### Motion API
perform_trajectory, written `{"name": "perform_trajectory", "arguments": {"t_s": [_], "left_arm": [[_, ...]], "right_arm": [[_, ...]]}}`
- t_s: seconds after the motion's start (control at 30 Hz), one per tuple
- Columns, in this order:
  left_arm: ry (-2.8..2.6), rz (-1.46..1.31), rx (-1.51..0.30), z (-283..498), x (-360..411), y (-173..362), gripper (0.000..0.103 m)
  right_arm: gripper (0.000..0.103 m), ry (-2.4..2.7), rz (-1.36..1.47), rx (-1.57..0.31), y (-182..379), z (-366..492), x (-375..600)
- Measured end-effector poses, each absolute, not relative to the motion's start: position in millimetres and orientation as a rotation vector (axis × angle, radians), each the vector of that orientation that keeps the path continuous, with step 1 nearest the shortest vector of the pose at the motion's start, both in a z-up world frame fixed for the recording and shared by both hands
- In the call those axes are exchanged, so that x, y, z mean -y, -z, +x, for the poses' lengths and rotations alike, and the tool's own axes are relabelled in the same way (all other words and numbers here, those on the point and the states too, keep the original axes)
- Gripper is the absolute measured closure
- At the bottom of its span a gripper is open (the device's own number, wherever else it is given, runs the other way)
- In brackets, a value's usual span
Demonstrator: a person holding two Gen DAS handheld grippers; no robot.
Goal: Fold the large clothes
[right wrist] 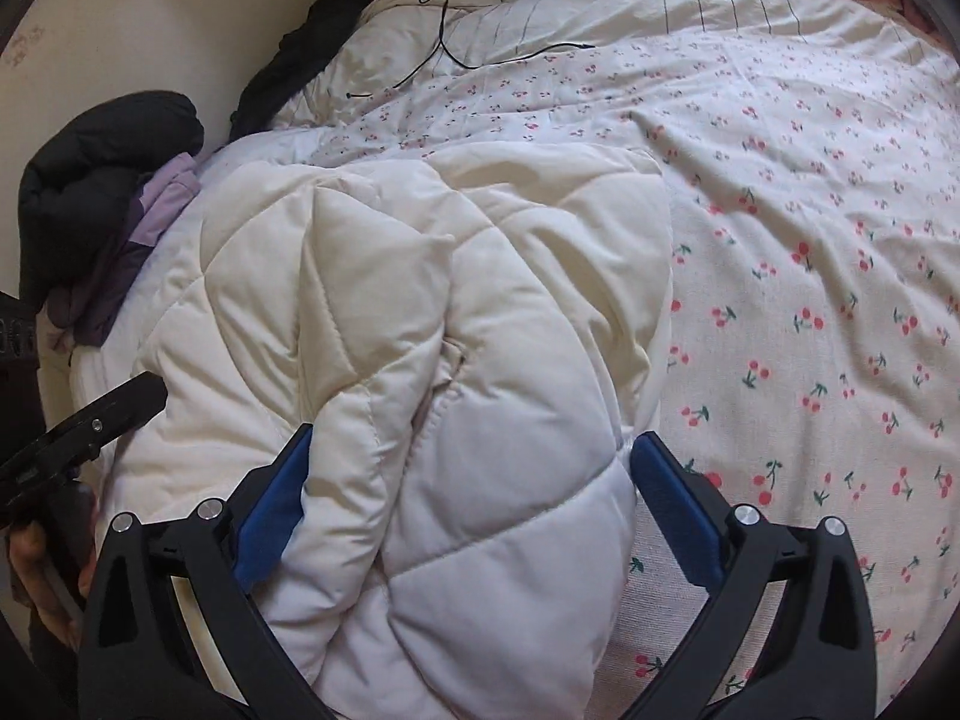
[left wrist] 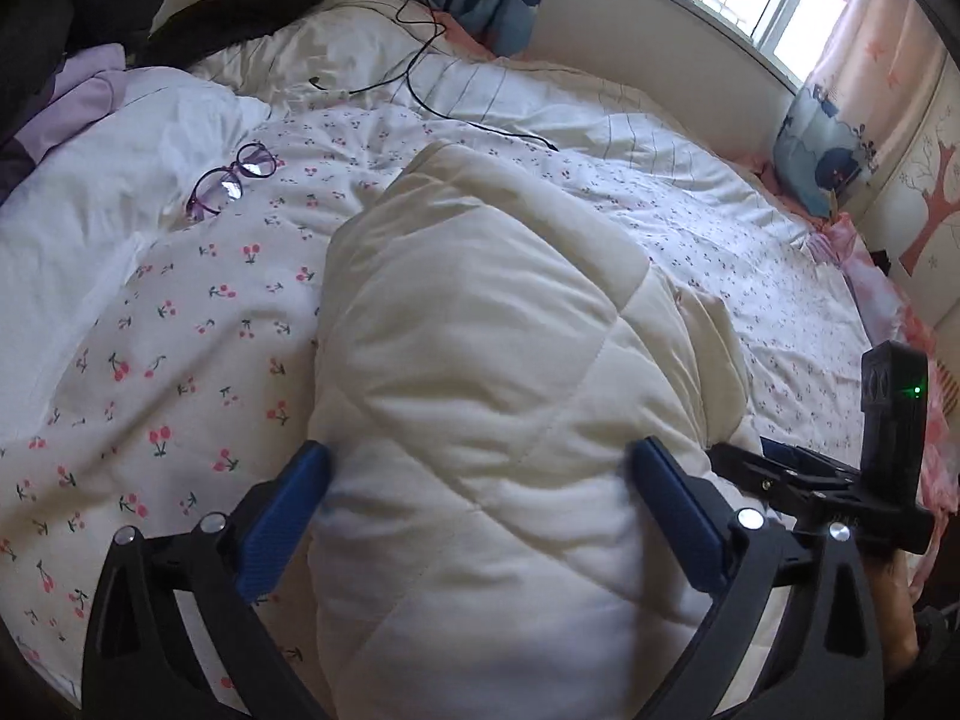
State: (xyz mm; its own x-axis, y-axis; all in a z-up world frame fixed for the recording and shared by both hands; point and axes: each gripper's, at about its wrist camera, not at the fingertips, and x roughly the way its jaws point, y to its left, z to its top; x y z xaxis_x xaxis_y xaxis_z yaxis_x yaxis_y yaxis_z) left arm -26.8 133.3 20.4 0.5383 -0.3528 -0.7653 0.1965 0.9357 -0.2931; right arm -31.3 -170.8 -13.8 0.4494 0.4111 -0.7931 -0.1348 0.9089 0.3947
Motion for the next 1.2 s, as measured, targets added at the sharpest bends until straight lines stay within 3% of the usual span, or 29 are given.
{"name": "perform_trajectory", "arguments": {"t_s": [0.2,0.4,0.63,0.8,1.2], "left_arm": [[0.274,-0.133,-0.917,-32.8,-124.5,-28.2,0.006],[0.252,-0.05,-0.906,-37.0,-106.0,-34.3,0.006],[0.201,0.049,-0.823,-55.8,-93.4,-44.1,0.006],[0.206,0.037,-0.832,-58.2,-94.2,-43.5,0.006],[0.187,0.075,-0.811,-61.0,-90.8,-44.5,0.006]], "right_arm": [[0.006,-0.249,0.258,-0.923,-23.9,-29.1,171.0],[0.006,-0.236,0.364,-0.989,36.0,-19.5,181.7],[0.006,-0.152,0.283,-0.818,0.7,-72.0,186.7],[0.006,-0.114,0.351,-0.77,26.1,-99.8,194.7],[0.006,-0.059,0.344,-0.711,23.5,-107.3,183.2]]}}
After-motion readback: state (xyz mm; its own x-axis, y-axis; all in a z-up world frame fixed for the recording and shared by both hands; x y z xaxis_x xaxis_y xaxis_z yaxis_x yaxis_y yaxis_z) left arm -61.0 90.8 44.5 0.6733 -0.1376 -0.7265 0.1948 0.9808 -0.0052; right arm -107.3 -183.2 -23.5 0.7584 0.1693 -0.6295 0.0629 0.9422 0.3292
